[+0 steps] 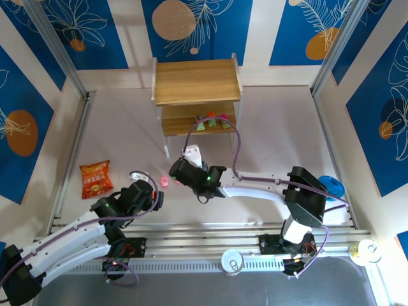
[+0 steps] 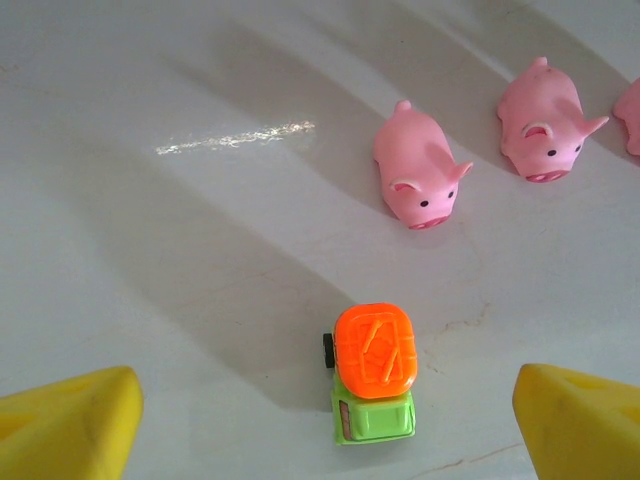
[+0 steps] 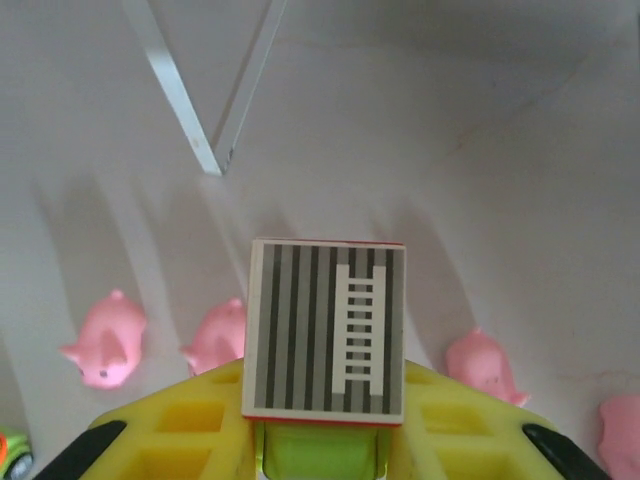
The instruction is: Place and organize the plastic toys onto the shelf
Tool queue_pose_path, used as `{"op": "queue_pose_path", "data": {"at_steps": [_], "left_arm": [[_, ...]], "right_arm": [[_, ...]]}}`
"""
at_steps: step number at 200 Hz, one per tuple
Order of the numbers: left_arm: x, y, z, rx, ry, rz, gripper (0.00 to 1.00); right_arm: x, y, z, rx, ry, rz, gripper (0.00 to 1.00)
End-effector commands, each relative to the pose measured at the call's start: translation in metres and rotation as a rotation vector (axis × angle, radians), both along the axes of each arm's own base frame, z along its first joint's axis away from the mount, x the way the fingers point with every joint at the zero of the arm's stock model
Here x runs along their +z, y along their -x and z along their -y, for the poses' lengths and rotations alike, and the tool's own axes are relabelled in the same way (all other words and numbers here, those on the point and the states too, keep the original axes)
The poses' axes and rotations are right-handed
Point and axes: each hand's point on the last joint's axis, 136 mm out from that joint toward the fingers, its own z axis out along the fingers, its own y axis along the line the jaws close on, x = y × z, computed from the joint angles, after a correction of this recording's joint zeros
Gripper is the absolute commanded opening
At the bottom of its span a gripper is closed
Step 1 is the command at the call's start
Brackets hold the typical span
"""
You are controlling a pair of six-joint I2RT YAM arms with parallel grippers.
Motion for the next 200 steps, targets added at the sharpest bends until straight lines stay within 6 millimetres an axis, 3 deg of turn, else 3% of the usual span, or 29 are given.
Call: {"op": "queue_pose_path", "data": {"at_steps": [1,34,57,141,200], "left_arm": [[0.009,-0.003,0.003,0.010,0.013,0.023,0.95],[0.009,-0.004,0.003,0.011,0.015,0.025,0.95],[0.009,-0.004,0.003,0.010,0.017,0.025,0.89],[0.009,-0.004,0.004,0.006,0.021,0.025,0.93],[0.009,-0.003,0.004,0.005,0.025,0.028,0.96]], "right_arm": [[0.034,-0.021,-0.011,0.022,-0.047,0.069,0.28],[0.055,-0.045,-0.016,0.034,-0.055,0.112,0.28],[0.064,-0.059,-0.018,0.032,-0.065,0.124,0.28],[0.070,-0.103,-0.016,0.018,-0.067,0.140,0.28],[0.063,-0.127,-0.019,0.008,-0.048,0.130,0.28]]}}
